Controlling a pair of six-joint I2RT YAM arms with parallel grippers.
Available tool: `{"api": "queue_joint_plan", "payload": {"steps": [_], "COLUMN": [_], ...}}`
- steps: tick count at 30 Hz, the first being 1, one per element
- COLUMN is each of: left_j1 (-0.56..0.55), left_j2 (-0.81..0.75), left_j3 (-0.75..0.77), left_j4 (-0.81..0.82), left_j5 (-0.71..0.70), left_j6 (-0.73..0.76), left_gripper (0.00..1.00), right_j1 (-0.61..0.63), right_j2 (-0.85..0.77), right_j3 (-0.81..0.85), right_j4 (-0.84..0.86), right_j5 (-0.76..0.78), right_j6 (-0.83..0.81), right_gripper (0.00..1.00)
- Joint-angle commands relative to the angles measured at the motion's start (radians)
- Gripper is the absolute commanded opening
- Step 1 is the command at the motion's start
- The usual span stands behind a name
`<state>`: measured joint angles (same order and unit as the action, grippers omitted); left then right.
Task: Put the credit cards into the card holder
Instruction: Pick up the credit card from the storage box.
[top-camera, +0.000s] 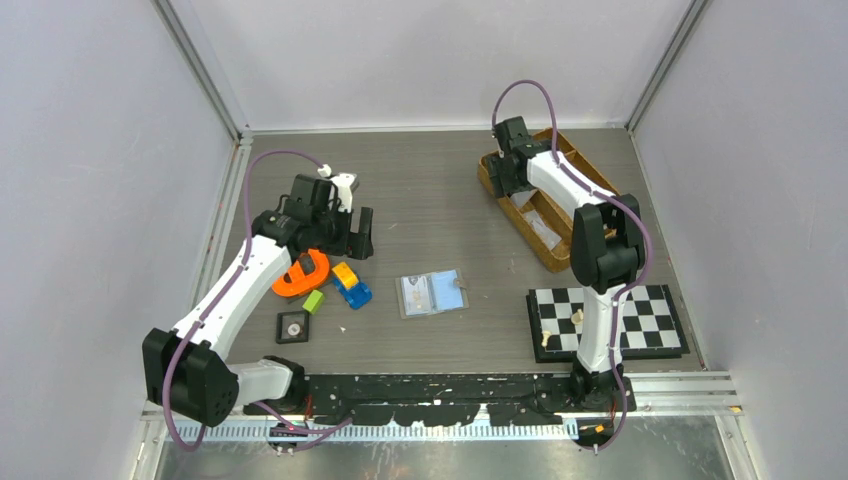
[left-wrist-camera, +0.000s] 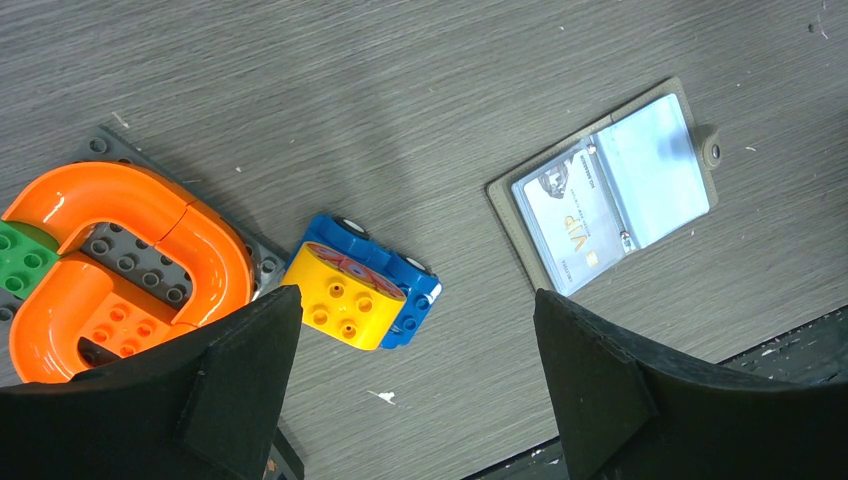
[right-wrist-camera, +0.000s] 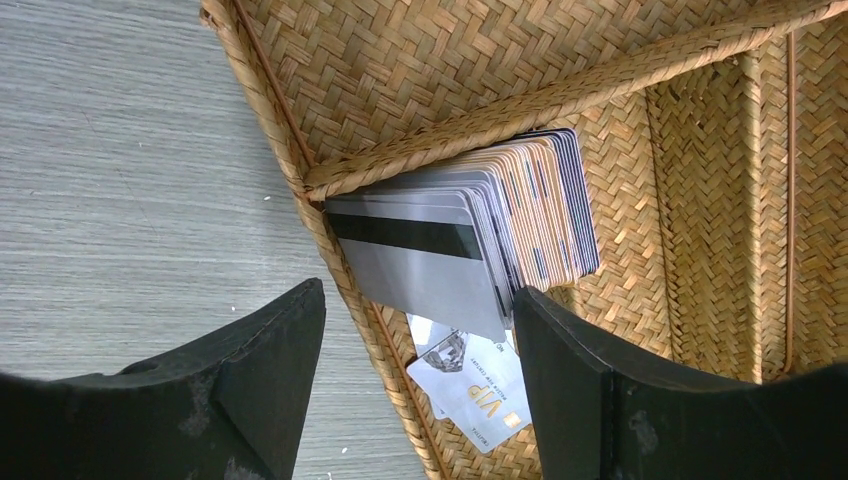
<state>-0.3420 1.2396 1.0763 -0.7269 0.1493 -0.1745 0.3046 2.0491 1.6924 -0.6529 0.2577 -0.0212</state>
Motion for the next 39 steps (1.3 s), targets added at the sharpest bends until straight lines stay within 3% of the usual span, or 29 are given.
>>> {"api": "queue_joint_plan", "payload": {"steps": [1,23,30,39], "left_j1": [0.001,0.001,0.000,0.000], "left_j2": [0.006,0.014,0.015,0.020], "left_j3": [-0.002,-0.004,-0.005,-0.006], "left_j4": [0.009,0.009,0.008,0.009], "left_j5": [0.002,0.008,0.009,0.013], "left_j6": [0.013,0.009,0.007,0.006], "left_gripper": [0.88,0.88,0.88,0.88], "right_j1": [0.029,0.159,0.150,0.119], "right_j2": [-0.001,-0.087,-0.039,-0.018], "right_j3": [0.035,0.014,0.072,0.112], "right_j4": [-0.014,-0.065,-0.088,-0.088], "right_j5": [0.029,0.038,0.112,0.060], "right_j6": [0.003,0.021,0.020,0.015], "right_gripper": [0.73,0.68,0.73,0.77]}}
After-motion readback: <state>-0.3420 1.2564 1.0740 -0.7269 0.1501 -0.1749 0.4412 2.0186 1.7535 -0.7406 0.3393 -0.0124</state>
